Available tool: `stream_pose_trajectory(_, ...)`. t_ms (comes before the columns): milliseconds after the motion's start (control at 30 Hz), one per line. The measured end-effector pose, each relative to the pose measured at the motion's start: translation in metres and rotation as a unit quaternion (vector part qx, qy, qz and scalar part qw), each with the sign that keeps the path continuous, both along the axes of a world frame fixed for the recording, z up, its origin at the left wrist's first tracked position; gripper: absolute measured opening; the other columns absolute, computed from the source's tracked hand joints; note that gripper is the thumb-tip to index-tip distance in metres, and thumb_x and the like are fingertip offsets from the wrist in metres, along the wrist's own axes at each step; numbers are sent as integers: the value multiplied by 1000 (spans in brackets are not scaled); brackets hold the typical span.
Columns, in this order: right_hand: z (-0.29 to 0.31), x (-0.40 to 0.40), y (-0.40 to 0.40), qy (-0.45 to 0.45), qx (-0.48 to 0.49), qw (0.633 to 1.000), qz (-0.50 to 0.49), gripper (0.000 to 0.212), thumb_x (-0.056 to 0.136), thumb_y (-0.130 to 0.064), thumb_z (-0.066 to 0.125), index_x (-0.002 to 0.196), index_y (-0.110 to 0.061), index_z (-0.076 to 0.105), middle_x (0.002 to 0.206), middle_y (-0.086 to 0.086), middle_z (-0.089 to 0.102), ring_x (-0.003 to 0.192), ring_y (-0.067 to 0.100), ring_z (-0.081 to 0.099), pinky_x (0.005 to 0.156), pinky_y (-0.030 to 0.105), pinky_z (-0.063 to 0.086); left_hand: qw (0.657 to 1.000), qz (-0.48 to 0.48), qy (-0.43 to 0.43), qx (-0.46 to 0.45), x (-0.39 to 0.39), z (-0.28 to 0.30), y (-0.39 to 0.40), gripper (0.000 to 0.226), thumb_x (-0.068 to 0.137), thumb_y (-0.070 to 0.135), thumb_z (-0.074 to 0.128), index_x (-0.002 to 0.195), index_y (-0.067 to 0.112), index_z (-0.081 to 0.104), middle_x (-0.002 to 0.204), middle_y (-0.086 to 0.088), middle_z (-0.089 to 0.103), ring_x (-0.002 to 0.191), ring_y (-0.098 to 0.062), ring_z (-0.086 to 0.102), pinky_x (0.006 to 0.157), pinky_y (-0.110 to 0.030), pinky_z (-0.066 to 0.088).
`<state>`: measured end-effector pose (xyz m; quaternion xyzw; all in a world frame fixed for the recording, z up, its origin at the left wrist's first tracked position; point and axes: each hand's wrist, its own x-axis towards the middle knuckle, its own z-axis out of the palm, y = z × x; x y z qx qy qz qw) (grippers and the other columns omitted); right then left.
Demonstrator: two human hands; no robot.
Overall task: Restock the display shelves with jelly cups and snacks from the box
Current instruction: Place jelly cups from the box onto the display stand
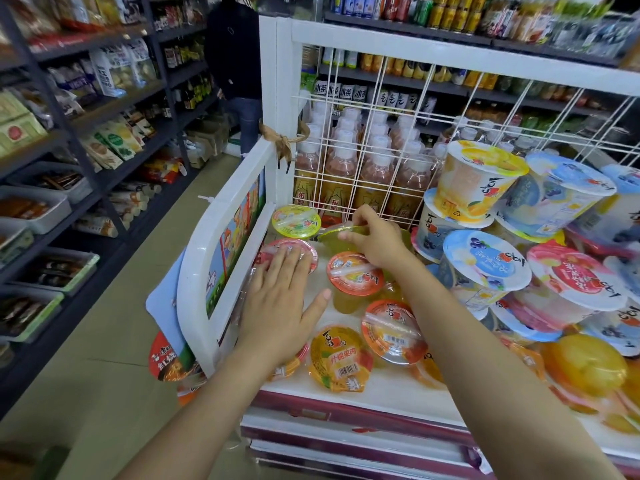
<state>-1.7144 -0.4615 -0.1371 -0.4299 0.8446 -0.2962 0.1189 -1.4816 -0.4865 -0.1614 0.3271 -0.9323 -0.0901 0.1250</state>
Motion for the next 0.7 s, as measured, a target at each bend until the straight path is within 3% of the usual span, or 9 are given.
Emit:
stream_pose_trajectory(100, 2, 2, -2, 10, -7, 1000, -25, 38, 87, -57, 65, 94, -29, 40, 74, -2, 57, 103, 34, 54, 75, 40, 44, 1000, -1, 1, 0, 0, 0, 0, 84, 85, 67, -13, 158, 26, -8, 167, 4, -9, 152, -12, -16, 122, -36, -10)
stream_pose_trajectory(267, 10, 2, -2, 63, 39, 997, 6, 49, 83, -61, 66, 95, -23, 37, 70, -4, 55, 85, 29, 56, 80, 40, 39, 1000, -2, 2, -1, 0, 0, 0, 85, 85, 68, -12, 158, 26, -6, 167, 5, -9, 151, -11, -17, 117, -33, -16)
stream_pose_trajectory(400, 14, 4, 1, 32, 39, 998, 30, 57, 71, -73, 69, 85, -27, 37, 73, -7, 50, 80, 22, 47, 75, 36, 36, 1000, -2, 7, 1, 0, 0, -1, 85, 86, 68, -11, 159, 26, -4, 167, 5, -7, 152, -11, -16, 118, -33, -15)
stream_pose_trajectory(500, 16, 6, -1, 20, 32, 999, 19, 58, 71, -70, 72, 83, -24, 38, 72, -5, 51, 72, 17, 46, 77, 37, 36, 1000, -2, 2, -2, 0, 0, -1, 85, 85, 68, -12, 159, 26, -6, 167, 5, -9, 151, -11, -17, 117, -33, -16)
stream_pose_trajectory(633, 23, 7, -3, -1, 59, 998, 4, 61, 67, -68, 75, 88, -19, 45, 83, -1, 58, 87, 23, 55, 82, 42, 44, 1000, -6, 5, 0, 1, 0, -1, 85, 85, 68, -12, 159, 26, -4, 167, 5, -7, 152, -11, -15, 118, -33, -16)
stream_pose_trajectory(700, 21, 5, -2, -18, 40, 999, -9, 60, 65, -67, 76, 85, -20, 45, 85, 0, 58, 89, 24, 55, 74, 39, 45, 1000, -5, 7, 0, 1, 0, -1, 85, 85, 68, -12, 159, 26, -4, 167, 5, -7, 152, -11, -15, 118, -33, -15)
